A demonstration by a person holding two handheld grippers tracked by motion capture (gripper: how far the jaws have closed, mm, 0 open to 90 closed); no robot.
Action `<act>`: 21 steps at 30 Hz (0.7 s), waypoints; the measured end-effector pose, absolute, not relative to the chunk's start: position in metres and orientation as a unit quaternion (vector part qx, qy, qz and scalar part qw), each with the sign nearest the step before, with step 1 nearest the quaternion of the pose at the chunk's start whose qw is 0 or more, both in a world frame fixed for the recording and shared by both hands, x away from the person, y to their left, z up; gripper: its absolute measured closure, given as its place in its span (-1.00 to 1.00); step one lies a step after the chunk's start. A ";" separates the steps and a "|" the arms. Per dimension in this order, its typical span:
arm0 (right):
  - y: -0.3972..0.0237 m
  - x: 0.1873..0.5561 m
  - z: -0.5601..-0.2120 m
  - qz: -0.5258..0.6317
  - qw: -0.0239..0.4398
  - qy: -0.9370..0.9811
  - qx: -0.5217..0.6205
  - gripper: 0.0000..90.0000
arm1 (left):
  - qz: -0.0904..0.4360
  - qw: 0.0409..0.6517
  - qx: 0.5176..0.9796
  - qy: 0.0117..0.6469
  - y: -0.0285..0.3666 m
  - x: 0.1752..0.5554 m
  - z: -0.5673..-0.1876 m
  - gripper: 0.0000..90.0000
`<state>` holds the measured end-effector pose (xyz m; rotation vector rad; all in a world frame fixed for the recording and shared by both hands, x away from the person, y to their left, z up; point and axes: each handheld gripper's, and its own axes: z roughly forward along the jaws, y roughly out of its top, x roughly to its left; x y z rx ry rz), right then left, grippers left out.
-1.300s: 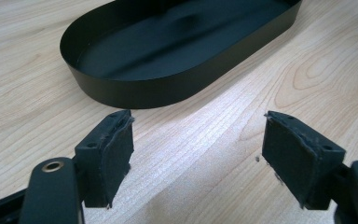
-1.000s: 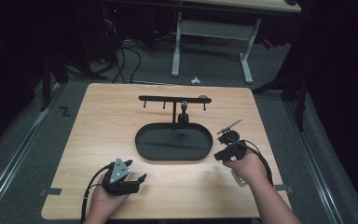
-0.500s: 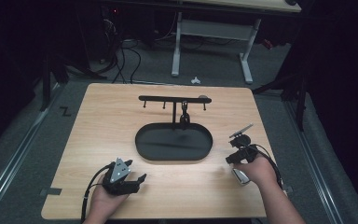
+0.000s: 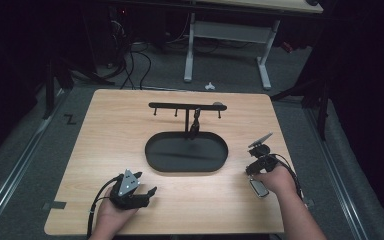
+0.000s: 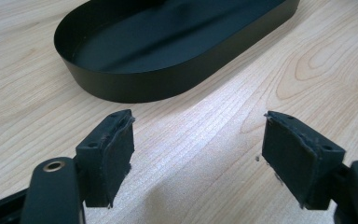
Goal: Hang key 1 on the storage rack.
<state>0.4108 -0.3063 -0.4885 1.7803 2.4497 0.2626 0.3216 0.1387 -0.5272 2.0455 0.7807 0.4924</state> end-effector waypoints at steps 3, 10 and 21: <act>-0.307 0.411 -0.489 0.084 0.055 0.805 0.585 0.52 | 0.198 0.434 0.821 0.314 0.139 0.322 -0.527 -0.43; -0.305 0.408 -0.488 0.070 0.059 0.810 0.579 0.59 | 0.197 0.435 0.821 0.313 0.138 0.321 -0.527 -0.43; -0.309 0.404 -0.482 0.082 0.063 0.805 0.585 0.85 | 0.198 0.435 0.821 0.312 0.138 0.321 -0.527 -0.43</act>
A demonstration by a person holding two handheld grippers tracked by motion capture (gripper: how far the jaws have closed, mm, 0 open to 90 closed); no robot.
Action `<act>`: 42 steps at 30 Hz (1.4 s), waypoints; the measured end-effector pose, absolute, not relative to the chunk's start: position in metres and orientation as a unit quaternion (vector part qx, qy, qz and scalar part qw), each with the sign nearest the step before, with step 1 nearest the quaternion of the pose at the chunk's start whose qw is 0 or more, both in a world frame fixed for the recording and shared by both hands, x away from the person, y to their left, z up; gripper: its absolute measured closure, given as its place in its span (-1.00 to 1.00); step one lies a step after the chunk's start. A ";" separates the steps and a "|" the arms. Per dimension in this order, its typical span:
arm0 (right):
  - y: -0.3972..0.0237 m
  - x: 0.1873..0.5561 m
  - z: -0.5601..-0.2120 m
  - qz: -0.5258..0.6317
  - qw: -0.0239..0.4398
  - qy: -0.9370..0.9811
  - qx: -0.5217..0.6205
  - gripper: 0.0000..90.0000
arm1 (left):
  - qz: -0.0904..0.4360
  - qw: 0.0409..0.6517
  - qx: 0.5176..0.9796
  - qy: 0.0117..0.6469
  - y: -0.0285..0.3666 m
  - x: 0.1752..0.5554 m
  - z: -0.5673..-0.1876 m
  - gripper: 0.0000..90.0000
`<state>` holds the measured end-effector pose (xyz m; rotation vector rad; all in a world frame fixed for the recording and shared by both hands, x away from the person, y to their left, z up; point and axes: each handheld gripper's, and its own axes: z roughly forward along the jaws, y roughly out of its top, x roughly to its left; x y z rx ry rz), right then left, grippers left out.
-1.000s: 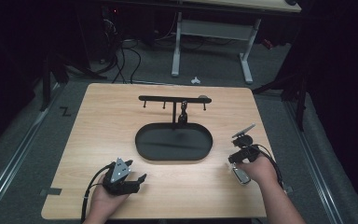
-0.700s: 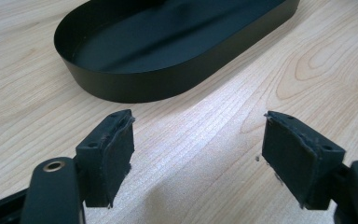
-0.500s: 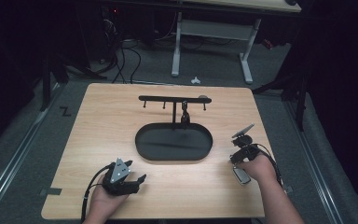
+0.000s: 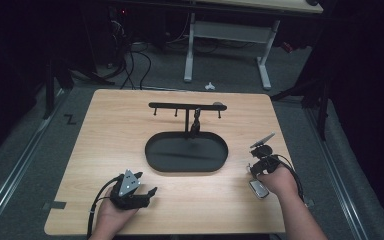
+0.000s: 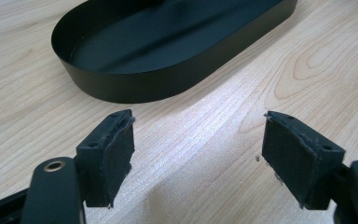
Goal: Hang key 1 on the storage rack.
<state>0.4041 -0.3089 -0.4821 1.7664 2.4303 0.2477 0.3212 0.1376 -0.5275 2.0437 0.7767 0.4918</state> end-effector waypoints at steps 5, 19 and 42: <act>-0.313 0.404 -0.483 0.089 0.062 0.795 0.597 0.84 | 0.197 0.434 0.822 0.311 0.137 0.321 -0.528 -0.43; -0.312 0.401 -0.482 0.101 0.060 0.800 0.588 0.88 | 0.196 0.435 0.823 0.309 0.137 0.321 -0.528 -0.43; -0.310 0.397 -0.474 0.100 0.061 0.812 0.572 0.89 | 0.194 0.435 0.824 0.308 0.137 0.321 -0.528 -0.43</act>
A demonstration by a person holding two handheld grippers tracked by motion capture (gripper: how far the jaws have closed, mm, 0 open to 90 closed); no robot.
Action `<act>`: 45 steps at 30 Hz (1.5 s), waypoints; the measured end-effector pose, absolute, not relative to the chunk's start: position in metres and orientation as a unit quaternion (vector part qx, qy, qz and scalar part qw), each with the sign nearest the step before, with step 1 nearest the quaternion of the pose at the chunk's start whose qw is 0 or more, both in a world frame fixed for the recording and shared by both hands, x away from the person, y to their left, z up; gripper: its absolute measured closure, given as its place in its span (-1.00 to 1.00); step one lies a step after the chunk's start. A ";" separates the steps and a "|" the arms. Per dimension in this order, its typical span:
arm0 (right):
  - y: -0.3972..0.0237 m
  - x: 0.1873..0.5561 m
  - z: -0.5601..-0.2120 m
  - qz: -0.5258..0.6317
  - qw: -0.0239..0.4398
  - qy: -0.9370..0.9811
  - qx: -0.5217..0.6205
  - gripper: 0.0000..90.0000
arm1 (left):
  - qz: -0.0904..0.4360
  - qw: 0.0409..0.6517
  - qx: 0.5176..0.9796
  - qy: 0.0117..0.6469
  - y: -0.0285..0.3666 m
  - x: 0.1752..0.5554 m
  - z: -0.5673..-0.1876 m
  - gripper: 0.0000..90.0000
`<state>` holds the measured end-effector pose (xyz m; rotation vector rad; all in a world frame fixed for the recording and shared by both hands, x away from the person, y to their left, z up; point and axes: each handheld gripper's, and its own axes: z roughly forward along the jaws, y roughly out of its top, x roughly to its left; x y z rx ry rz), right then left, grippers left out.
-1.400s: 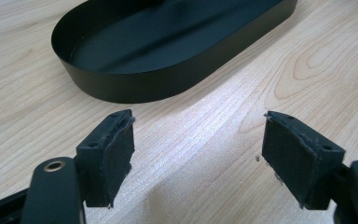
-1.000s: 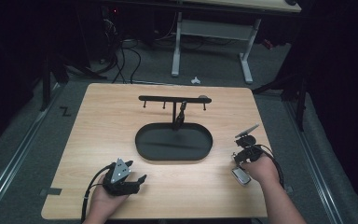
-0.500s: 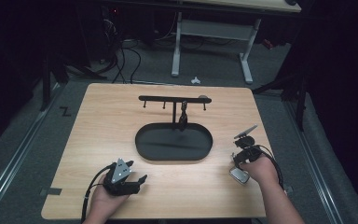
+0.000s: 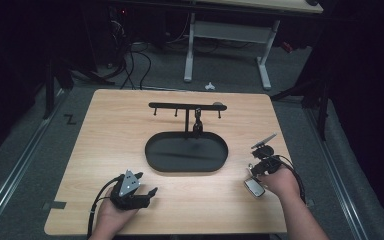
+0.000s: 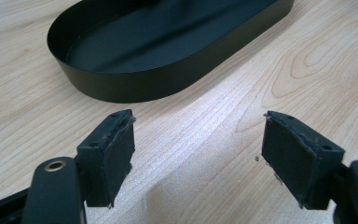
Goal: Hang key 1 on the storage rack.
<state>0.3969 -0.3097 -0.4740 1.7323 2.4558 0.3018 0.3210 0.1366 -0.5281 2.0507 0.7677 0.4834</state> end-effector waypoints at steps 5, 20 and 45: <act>-0.310 0.395 -0.463 0.106 0.058 0.813 0.569 0.90 | 0.193 0.433 0.825 0.307 0.137 0.322 -0.528 -0.42; -0.304 0.388 -0.424 0.124 0.067 0.820 0.554 0.90 | 0.192 0.434 0.825 0.306 0.135 0.321 -0.528 -0.42; -0.295 0.389 -0.374 0.144 0.099 0.821 0.544 0.91 | 0.192 0.435 0.825 0.305 0.136 0.321 -0.528 -0.42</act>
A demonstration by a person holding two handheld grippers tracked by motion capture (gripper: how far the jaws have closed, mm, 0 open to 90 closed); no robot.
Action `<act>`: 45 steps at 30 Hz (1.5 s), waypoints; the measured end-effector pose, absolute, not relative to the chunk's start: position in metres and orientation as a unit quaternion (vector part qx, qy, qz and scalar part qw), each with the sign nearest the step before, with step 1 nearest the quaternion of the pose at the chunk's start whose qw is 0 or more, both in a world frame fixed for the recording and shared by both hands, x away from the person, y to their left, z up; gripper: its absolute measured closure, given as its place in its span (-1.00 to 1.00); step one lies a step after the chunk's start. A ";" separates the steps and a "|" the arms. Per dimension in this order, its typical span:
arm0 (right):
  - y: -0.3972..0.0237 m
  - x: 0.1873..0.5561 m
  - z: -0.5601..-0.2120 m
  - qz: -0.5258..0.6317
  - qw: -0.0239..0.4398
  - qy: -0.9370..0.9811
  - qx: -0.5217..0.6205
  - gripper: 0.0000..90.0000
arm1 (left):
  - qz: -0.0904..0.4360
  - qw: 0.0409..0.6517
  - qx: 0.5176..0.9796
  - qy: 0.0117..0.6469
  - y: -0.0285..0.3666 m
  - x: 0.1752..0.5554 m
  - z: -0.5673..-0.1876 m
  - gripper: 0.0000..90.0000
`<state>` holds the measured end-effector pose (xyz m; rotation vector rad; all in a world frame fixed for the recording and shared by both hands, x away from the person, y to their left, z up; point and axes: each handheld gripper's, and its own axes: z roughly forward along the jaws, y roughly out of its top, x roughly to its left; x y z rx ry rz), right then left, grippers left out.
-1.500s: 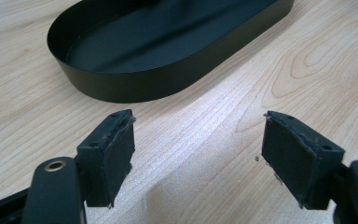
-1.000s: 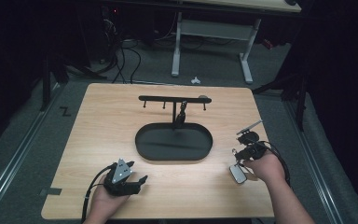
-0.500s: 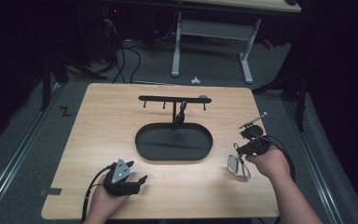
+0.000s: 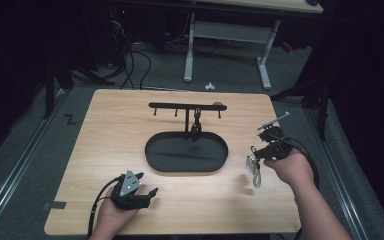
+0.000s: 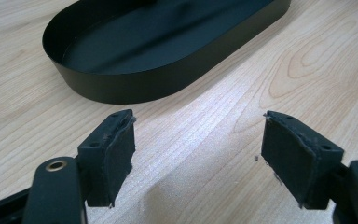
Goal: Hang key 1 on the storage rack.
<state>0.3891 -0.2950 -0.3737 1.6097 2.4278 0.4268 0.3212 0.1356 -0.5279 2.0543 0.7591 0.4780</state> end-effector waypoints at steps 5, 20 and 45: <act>-0.290 0.391 -0.364 0.144 0.104 0.823 0.539 0.91 | 0.192 0.435 0.825 0.305 0.136 0.321 -0.528 -0.42; -0.275 0.398 -0.356 0.144 0.107 0.831 0.526 0.91 | 0.196 0.430 0.825 0.309 0.141 0.319 -0.529 -0.42; -0.227 0.424 -0.338 0.168 0.106 0.855 0.480 0.91 | 0.212 0.425 0.810 0.344 0.177 0.299 -0.528 -0.43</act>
